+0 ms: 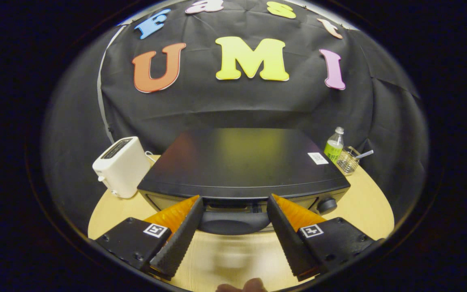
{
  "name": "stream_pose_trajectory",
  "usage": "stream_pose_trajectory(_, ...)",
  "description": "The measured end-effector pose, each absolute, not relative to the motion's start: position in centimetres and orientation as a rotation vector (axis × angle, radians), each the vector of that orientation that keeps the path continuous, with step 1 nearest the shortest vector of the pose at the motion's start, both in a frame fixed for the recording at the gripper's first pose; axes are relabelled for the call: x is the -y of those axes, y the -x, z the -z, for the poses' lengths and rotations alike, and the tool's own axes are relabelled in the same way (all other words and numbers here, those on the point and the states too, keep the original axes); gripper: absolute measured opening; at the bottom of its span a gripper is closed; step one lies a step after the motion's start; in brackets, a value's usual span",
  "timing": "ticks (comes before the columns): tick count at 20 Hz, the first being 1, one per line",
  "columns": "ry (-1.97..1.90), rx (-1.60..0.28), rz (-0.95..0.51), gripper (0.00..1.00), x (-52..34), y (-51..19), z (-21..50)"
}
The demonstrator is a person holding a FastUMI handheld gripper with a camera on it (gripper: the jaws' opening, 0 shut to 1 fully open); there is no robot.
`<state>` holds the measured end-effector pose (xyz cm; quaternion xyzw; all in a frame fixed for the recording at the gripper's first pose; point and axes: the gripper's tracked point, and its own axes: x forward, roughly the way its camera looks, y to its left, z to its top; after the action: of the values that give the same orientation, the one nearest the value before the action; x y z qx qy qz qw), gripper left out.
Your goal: Open the toaster oven, put the food inside, and close the toaster oven door.
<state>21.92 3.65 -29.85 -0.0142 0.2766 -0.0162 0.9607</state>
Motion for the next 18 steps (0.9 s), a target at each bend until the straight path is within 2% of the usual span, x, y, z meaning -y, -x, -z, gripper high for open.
stream_pose_trajectory(7, 0.022, -0.598, 0.034, 1.0, -3.7, -20.0, 30.3)
stream_pose_trajectory(18, 0.077, -0.739, 0.019, 1.0, -3.7, -9.8, 37.3)
